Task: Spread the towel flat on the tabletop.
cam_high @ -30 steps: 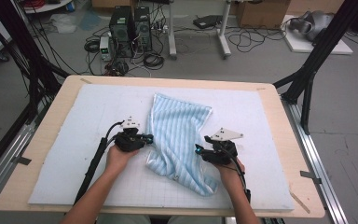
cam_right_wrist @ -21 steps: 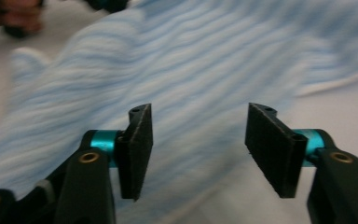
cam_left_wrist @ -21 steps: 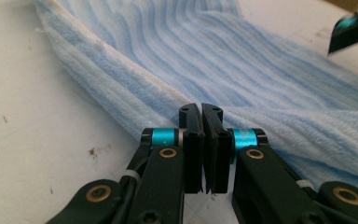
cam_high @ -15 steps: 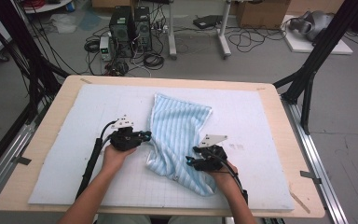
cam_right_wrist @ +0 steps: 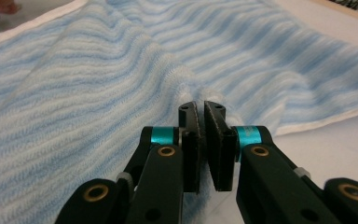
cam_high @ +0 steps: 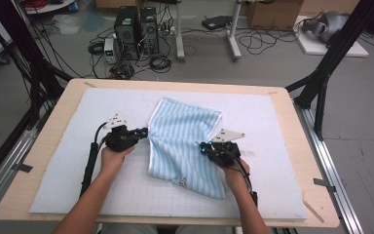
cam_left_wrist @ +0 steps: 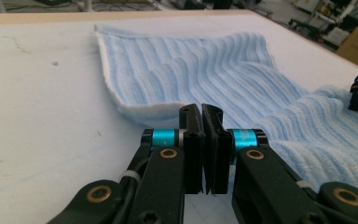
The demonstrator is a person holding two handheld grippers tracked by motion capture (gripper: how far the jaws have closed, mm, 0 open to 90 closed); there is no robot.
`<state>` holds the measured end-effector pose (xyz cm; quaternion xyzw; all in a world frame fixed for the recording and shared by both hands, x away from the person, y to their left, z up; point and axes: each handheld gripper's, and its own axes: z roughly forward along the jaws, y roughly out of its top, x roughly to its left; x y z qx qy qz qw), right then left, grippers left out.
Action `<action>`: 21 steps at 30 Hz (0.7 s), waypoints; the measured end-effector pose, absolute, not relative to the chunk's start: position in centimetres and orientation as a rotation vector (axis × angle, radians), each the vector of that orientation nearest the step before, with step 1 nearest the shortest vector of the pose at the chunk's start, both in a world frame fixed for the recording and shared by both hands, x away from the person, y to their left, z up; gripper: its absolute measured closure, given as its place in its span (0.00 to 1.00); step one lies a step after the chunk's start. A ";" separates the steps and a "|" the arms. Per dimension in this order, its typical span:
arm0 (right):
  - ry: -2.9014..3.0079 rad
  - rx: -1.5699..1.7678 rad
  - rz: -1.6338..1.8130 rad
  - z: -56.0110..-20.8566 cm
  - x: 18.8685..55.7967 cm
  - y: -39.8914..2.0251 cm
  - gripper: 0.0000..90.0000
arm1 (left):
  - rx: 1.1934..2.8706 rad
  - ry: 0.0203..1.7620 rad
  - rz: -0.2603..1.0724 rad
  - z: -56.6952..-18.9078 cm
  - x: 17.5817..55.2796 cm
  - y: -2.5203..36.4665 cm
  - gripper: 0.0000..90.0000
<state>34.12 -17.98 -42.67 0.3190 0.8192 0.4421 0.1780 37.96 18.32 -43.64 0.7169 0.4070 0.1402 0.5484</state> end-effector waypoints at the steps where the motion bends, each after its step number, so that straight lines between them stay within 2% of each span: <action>1: 2.304 0.919 1.253 -42.6 34.5 -18.0 0.94 | 1.695 0.970 0.336 -43.6 38.1 18.4 0.96; 14: 2.144 1.025 1.138 -43.1 37.9 -17.2 0.95 | 1.680 1.034 0.390 -43.9 40.0 17.4 0.97; 16: 2.141 1.051 1.139 -43.3 38.1 -17.3 0.94 | 1.698 1.029 0.365 -44.2 40.1 17.3 0.93; 17: 2.143 1.066 1.142 -43.4 38.2 -17.4 0.89 | 1.710 1.039 0.345 -44.4 40.1 17.2 0.81; 18: 2.146 1.078 1.147 -43.4 38.1 -17.4 0.79 | 1.716 1.048 0.313 -44.5 40.1 17.2 0.66; 19: 2.149 1.094 1.170 -43.4 38.1 -17.5 0.68 | 1.719 1.052 0.286 -44.6 40.0 17.3 0.55; 21: 2.152 1.130 1.190 -43.2 37.9 -17.7 0.50 | 1.751 1.033 0.263 -44.5 39.4 17.4 0.49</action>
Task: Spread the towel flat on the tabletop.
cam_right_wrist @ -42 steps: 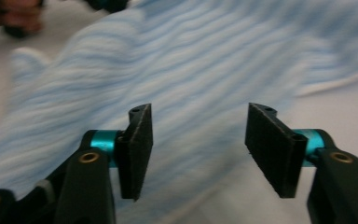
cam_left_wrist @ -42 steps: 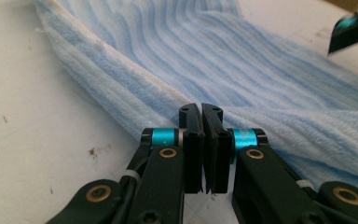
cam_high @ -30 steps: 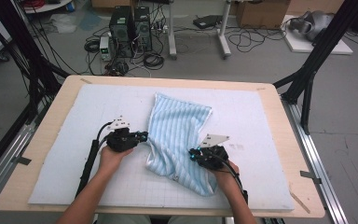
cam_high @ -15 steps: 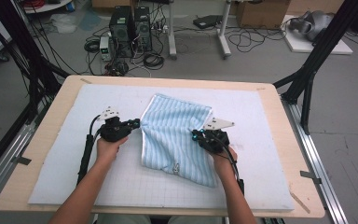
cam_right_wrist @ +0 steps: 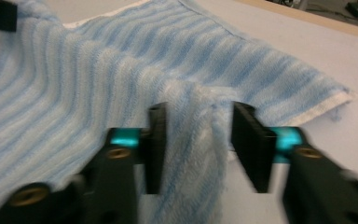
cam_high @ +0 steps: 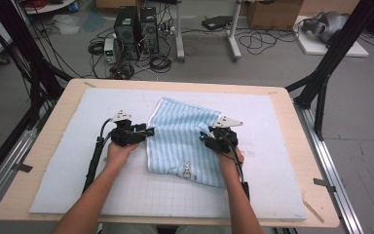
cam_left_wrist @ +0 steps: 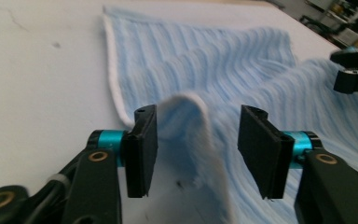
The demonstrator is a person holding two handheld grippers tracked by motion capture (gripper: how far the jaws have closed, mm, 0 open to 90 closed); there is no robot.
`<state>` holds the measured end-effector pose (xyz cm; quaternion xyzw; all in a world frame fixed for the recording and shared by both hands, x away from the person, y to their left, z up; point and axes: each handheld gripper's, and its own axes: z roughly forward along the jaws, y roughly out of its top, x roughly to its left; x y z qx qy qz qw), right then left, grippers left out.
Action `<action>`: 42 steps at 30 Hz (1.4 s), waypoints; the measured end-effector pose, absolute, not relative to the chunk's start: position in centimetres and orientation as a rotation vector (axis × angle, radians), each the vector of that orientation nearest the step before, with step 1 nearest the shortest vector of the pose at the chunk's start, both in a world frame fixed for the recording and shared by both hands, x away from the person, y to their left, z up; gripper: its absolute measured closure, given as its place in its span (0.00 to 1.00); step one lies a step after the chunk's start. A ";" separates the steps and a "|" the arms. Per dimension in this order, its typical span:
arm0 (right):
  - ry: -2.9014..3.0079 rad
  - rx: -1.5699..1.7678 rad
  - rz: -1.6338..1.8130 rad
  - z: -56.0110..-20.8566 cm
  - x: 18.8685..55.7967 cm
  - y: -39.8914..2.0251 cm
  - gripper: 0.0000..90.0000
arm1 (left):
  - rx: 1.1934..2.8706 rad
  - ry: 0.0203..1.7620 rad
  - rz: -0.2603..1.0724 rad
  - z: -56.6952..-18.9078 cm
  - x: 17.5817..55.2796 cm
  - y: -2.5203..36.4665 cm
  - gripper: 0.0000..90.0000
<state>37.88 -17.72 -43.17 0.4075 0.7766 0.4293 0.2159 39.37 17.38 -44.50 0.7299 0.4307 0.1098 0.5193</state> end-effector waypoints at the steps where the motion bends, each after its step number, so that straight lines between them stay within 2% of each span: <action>1: 2.157 1.141 1.214 -43.0 37.7 -17.8 0.45 | 1.754 1.016 0.278 -44.5 38.9 17.5 0.47; 6: 2.146 1.141 1.281 -42.1 36.1 -18.1 0.23 | 1.751 0.942 0.248 -44.2 36.7 18.1 0.40; 14: 2.212 1.007 1.258 -41.4 32.5 -18.1 0.22 | 1.743 0.862 0.259 -43.9 33.2 18.9 0.32; 21: 2.223 1.022 1.266 -41.9 30.3 -19.2 0.13 | 1.749 0.841 0.265 -43.9 31.9 19.3 0.31; 25: 2.245 1.004 1.245 -41.9 28.9 -19.7 0.13 | 1.760 0.806 0.245 -43.6 31.0 18.8 0.32; 26: 2.239 1.008 1.252 -42.0 28.5 -19.8 0.16 | 1.762 0.796 0.247 -43.5 30.9 18.6 0.34; 31: 2.290 0.950 1.278 -42.4 26.7 -20.6 0.46 | 1.828 0.767 0.211 -43.8 30.5 17.7 0.40; 33: 2.328 0.930 1.264 -42.6 26.3 -20.6 0.49 | 1.858 0.749 0.189 -44.0 30.3 17.3 0.44; 36: 2.383 0.886 1.246 -42.8 26.0 -20.3 0.54 | 1.931 0.719 0.185 -44.2 30.2 16.8 0.60; 42: 2.497 0.783 1.191 -43.4 26.0 -18.6 0.60 | 2.019 0.694 0.203 -44.9 30.1 16.0 0.75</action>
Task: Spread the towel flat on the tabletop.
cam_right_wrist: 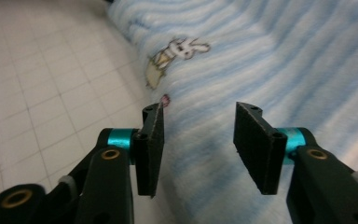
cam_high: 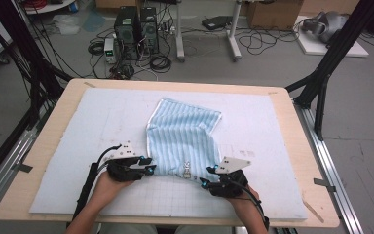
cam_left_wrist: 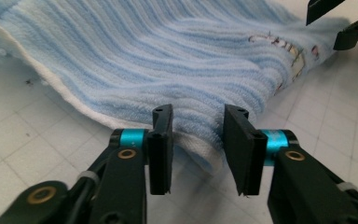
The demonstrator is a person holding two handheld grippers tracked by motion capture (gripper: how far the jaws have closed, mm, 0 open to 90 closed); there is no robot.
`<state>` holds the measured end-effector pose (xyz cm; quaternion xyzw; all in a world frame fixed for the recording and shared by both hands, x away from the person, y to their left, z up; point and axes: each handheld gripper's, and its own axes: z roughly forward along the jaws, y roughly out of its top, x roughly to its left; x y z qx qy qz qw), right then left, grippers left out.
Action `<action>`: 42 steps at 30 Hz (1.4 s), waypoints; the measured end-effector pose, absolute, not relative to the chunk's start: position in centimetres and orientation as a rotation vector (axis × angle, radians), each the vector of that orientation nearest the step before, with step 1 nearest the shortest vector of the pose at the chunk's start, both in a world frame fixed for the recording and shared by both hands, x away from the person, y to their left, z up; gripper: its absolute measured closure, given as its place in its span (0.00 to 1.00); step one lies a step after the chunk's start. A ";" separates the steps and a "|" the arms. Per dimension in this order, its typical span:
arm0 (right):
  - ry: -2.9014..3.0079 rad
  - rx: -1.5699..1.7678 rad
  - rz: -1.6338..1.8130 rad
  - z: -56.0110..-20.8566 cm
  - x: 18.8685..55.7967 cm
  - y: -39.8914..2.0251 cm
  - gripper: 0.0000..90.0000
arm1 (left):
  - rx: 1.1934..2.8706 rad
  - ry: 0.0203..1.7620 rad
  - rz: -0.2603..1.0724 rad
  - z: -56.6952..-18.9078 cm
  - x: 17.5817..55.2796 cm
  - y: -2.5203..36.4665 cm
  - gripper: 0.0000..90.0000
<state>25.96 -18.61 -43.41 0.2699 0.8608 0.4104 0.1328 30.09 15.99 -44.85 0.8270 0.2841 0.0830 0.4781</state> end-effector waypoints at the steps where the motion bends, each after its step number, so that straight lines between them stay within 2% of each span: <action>1: 2.513 0.774 1.175 -43.5 26.0 -18.3 0.62 | 2.031 0.687 0.207 -44.9 30.1 15.9 0.81; 4: 2.545 0.737 1.129 -43.8 26.2 -17.6 0.71 | 2.023 0.677 0.211 -44.9 30.0 15.7 0.92; 7: 2.583 0.715 1.111 -43.9 26.4 -17.2 0.88 | 2.004 0.675 0.212 -44.6 30.0 16.0 0.94; 10: 2.604 0.700 1.162 -43.7 26.3 -17.1 0.93 | 1.956 0.677 0.191 -44.1 29.8 16.4 0.95; 16: 2.576 0.689 1.343 -42.5 26.0 -17.5 0.94 | 1.817 0.653 0.177 -42.2 29.7 17.6 0.95; 19: 2.514 0.745 1.428 -41.8 26.6 -18.1 0.94 | 1.789 0.670 0.219 -41.6 30.5 17.9 0.95; 28: 2.375 0.981 1.345 -42.7 30.4 -19.1 0.93 | 1.827 0.727 0.377 -41.5 33.5 15.9 0.95; 34: 2.369 1.015 1.195 -43.5 31.9 -18.4 0.91 | 1.862 0.777 0.397 -42.6 35.4 14.6 0.95; 36: 2.379 1.010 1.163 -43.6 32.0 -18.3 0.87 | 1.869 0.808 0.384 -43.0 35.7 14.6 0.89; 39: 2.364 1.013 1.157 -43.5 31.8 -18.2 0.73 | 1.862 0.850 0.343 -43.3 35.9 14.7 0.60; 40: 2.350 1.016 1.164 -43.4 31.7 -18.3 0.72 | 1.864 0.860 0.341 -43.3 35.9 14.7 0.51; 42: 2.337 1.013 1.190 -43.1 31.5 -18.5 0.68 | 1.861 0.858 0.345 -43.4 35.8 14.9 0.45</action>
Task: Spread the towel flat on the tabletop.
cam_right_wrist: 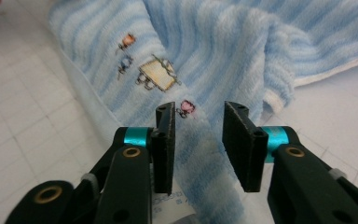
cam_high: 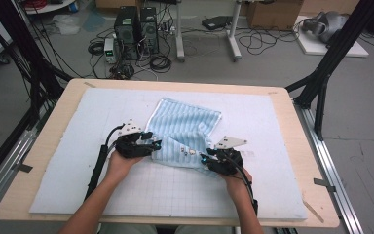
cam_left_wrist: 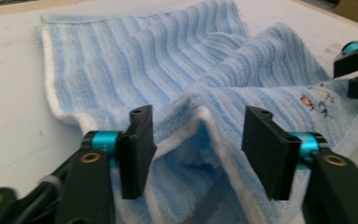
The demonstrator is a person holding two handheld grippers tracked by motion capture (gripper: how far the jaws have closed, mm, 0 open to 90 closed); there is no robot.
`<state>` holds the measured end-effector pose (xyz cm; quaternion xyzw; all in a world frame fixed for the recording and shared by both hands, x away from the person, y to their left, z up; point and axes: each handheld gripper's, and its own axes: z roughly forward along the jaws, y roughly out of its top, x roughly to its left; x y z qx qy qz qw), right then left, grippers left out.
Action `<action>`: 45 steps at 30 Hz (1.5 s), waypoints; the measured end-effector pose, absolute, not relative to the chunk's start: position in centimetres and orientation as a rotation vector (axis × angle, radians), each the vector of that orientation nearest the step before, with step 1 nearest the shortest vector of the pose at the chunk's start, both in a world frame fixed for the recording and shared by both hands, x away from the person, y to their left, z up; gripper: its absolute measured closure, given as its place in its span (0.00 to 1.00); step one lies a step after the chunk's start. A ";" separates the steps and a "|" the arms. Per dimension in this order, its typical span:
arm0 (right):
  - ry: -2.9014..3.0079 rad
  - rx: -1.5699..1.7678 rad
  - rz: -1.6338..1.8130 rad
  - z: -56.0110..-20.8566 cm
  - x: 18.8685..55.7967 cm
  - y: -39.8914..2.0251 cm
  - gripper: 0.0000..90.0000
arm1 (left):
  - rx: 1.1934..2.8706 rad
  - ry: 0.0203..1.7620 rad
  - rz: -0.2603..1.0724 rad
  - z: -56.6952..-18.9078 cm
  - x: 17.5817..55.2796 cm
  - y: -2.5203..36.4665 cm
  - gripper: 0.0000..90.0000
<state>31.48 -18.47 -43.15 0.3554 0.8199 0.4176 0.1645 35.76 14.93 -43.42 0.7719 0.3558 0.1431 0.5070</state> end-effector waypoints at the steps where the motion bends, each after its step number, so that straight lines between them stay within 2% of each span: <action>1: 2.327 1.017 1.193 -43.0 31.3 -18.5 0.67 | 1.857 0.859 0.340 -43.4 35.7 15.1 0.44; 6: 2.282 1.029 1.218 -42.6 30.5 -19.3 0.57 | 1.865 0.839 0.304 -43.6 34.8 16.0 0.40; 12: 2.192 1.096 1.249 -42.1 29.1 -20.7 0.36 | 1.840 0.822 0.284 -43.9 33.3 17.5 0.41; 17: 2.130 1.124 1.236 -41.6 27.9 -22.3 0.31 | 1.827 0.846 0.226 -44.3 32.4 18.3 0.40; 20: 2.099 1.157 1.219 -41.5 27.1 -23.4 0.29 | 1.868 0.872 0.199 -44.5 32.1 17.7 0.35; 22: 2.078 1.175 1.216 -41.5 26.5 -24.0 0.29 | 1.893 0.860 0.192 -44.6 31.9 17.1 0.36; 32: 2.055 1.205 1.222 -42.1 24.4 -24.9 0.29 | 2.042 0.868 0.273 -45.1 31.4 14.4 0.63; 37: 2.050 1.214 1.225 -42.4 24.3 -25.1 0.29 | 2.050 0.849 0.274 -45.1 31.3 14.3 0.90; 45: 2.028 1.235 1.206 -42.4 24.3 -25.7 0.29 | 1.958 0.793 0.198 -44.6 30.4 16.0 0.95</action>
